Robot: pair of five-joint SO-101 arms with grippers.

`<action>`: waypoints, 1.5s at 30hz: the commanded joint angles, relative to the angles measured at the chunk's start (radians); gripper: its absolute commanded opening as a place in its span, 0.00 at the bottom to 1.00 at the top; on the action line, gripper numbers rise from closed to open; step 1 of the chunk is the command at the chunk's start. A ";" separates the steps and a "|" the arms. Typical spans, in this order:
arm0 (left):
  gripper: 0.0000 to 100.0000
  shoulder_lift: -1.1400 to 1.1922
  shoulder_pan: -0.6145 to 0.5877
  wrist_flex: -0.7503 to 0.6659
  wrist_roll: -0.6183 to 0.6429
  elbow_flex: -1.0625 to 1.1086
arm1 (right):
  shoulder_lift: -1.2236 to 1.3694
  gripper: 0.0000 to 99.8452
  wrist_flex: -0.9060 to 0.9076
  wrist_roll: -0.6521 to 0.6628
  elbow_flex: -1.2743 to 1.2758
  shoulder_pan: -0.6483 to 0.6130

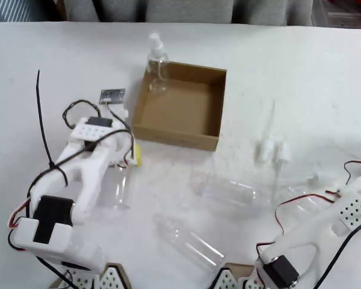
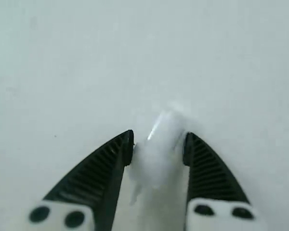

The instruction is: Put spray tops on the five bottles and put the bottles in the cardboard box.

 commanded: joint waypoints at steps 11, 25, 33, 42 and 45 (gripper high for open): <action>0.06 -0.007 -0.013 -0.011 -0.011 0.005 | -0.219 0.03 0.151 0.637 -0.029 -0.058; 0.06 -0.007 -0.013 -0.011 -0.011 0.006 | -0.346 0.03 0.561 1.103 -0.018 -0.137; 0.06 -0.007 -0.013 -0.011 -0.011 0.006 | -0.355 0.02 0.561 1.125 0.069 -0.091; 0.06 -0.007 -0.013 -0.011 -0.011 0.005 | -0.389 0.02 0.565 1.165 0.206 -0.087; 0.06 -0.007 -0.013 -0.012 -0.011 0.003 | -0.466 0.02 0.562 1.166 0.315 -0.085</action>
